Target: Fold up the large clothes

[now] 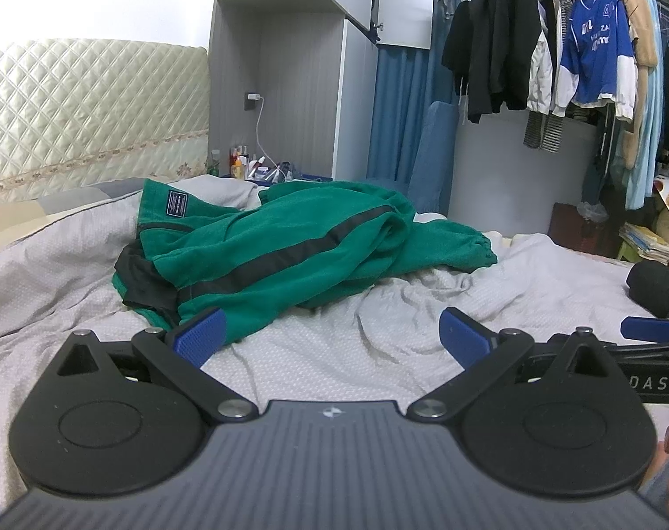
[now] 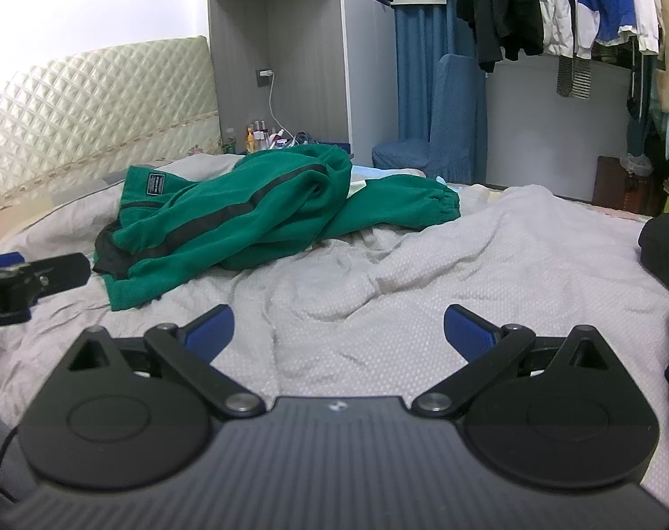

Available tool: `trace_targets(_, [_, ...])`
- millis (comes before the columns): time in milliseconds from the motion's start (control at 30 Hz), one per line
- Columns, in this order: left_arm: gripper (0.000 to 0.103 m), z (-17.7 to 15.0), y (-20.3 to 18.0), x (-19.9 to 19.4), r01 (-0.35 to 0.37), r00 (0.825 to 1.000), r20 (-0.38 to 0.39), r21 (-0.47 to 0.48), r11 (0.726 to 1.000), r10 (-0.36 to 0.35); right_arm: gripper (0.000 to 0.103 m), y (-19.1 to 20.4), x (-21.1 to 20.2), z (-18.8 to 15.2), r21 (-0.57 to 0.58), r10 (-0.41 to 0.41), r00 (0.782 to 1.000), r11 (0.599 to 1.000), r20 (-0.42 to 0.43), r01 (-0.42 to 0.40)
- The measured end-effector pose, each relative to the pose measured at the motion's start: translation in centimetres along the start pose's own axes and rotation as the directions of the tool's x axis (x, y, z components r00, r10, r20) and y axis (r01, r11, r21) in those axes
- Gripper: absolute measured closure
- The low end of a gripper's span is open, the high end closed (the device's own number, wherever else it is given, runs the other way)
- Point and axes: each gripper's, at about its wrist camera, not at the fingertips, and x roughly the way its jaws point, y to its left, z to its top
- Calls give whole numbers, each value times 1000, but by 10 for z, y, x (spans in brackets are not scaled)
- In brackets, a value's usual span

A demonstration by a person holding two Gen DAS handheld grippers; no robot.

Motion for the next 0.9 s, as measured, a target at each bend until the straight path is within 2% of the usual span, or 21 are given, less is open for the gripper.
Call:
trace_targets(400, [0, -1, 2, 4, 15, 1000, 12, 7, 1000, -15, 0, -4, 2, 4, 34, -28, 1000, 999, -2, 28])
trace_targets(700, [0, 17, 12, 58, 21, 1000, -23, -9, 1000, -21, 0, -11, 44, 29, 64, 2, 999, 998, -51, 2])
trace_targets(900, [0, 27, 14, 102, 1, 1000, 20, 46, 999, -2, 0, -15, 84, 44, 47, -27, 997, 998, -69, 30])
